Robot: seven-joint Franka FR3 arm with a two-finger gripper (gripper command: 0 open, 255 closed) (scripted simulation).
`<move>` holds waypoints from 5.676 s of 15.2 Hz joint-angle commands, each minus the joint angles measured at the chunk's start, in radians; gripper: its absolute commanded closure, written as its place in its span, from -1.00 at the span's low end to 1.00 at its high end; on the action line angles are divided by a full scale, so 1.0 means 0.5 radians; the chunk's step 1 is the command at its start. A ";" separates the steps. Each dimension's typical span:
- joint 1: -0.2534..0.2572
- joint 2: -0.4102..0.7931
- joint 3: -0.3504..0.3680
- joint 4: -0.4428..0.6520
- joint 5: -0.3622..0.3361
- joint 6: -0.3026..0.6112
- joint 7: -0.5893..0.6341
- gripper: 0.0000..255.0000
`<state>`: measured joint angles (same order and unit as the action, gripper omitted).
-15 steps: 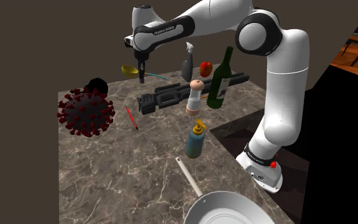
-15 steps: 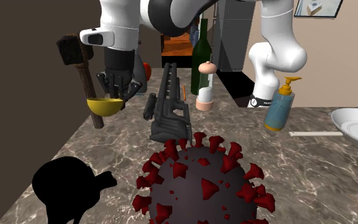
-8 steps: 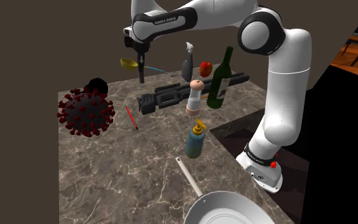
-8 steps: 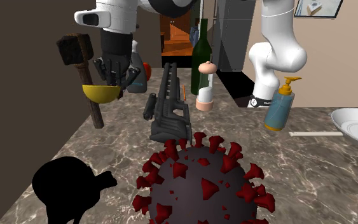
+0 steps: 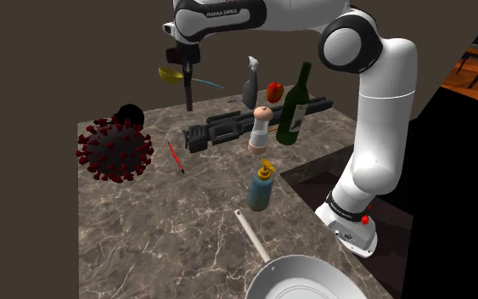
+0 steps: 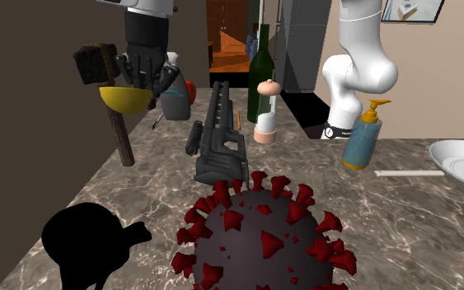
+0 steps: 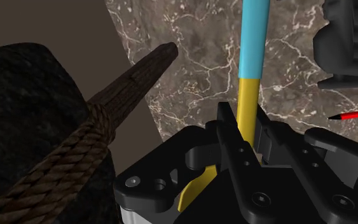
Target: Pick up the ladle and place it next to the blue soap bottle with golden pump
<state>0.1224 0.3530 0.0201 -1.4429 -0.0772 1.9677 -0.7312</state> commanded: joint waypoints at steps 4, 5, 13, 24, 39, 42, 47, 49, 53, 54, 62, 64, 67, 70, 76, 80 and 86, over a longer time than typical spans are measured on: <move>0.001 0.002 0.001 0.139 0.004 -0.137 -0.009 1.00; 0.001 0.005 0.001 0.170 0.004 -0.166 -0.011 1.00; 0.005 0.050 0.001 0.455 0.007 -0.404 -0.026 1.00; 0.221 -0.517 0.125 -0.322 -0.055 -0.224 0.343 1.00; 0.522 -0.975 0.445 -0.841 -0.064 -0.228 0.971 1.00; 0.583 -1.017 0.523 -0.876 -0.058 -0.249 1.106 1.00; 0.682 -1.046 0.664 -0.889 -0.050 -0.293 1.339 1.00; 0.721 -1.043 0.723 -0.878 -0.051 -0.313 1.436 1.00; 0.789 -1.017 0.830 -0.864 -0.059 -0.325 1.613 1.00; 0.789 -1.019 0.830 -0.892 -0.059 -0.298 1.616 1.00; 0.791 -1.013 0.835 -1.101 -0.069 -0.087 1.648 1.00; 0.792 -1.007 0.837 -1.149 -0.073 -0.034 1.658 1.00; 0.792 -0.994 0.840 -1.217 -0.083 0.044 1.674 1.00; 0.792 -0.977 0.844 -1.281 -0.095 0.122 1.692 1.00; 0.790 -0.930 0.853 -1.397 -0.129 0.277 1.735 1.00; 0.789 -0.889 0.859 -1.466 -0.159 0.380 1.769 1.00; 0.785 -0.814 0.867 -1.556 -0.219 0.532 1.830 1.00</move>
<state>0.5138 -0.0595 0.4515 -2.2126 -0.1817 2.2206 0.1758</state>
